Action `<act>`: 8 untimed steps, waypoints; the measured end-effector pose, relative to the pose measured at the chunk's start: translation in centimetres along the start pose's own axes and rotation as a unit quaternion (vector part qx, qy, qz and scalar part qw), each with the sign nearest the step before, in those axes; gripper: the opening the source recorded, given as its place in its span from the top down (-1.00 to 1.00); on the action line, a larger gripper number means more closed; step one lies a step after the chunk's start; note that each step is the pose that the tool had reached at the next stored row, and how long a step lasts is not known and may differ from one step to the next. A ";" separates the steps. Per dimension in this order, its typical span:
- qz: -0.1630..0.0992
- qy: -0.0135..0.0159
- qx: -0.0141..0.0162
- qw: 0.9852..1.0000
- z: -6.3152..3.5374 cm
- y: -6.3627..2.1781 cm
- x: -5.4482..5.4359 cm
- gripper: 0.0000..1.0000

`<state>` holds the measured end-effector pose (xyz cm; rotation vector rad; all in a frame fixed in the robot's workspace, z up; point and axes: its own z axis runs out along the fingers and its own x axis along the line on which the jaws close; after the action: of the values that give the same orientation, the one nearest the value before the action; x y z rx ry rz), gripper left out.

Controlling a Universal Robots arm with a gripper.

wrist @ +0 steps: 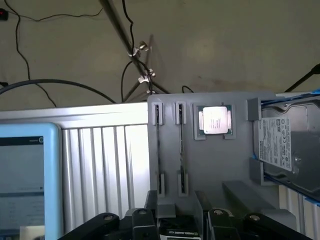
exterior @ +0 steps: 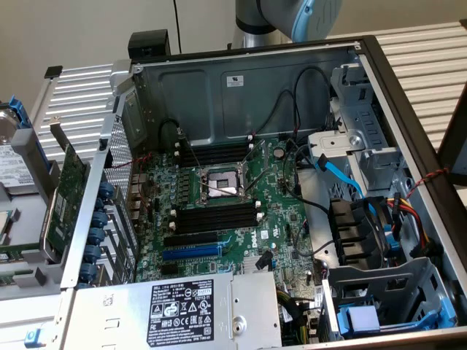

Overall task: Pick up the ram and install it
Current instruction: 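Pick up the ram and move it above insertion slot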

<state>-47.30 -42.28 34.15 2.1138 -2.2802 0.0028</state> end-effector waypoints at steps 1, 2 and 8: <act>0.000 0.000 -0.001 1.000 0.13 0.10 0.1 0.15; -0.001 0.000 -0.002 1.000 0.31 0.19 0.1 0.15; -0.006 -0.002 -0.002 1.000 1.41 0.52 0.4 0.15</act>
<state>-47.88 -42.70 32.76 2.1272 -2.2687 -0.0059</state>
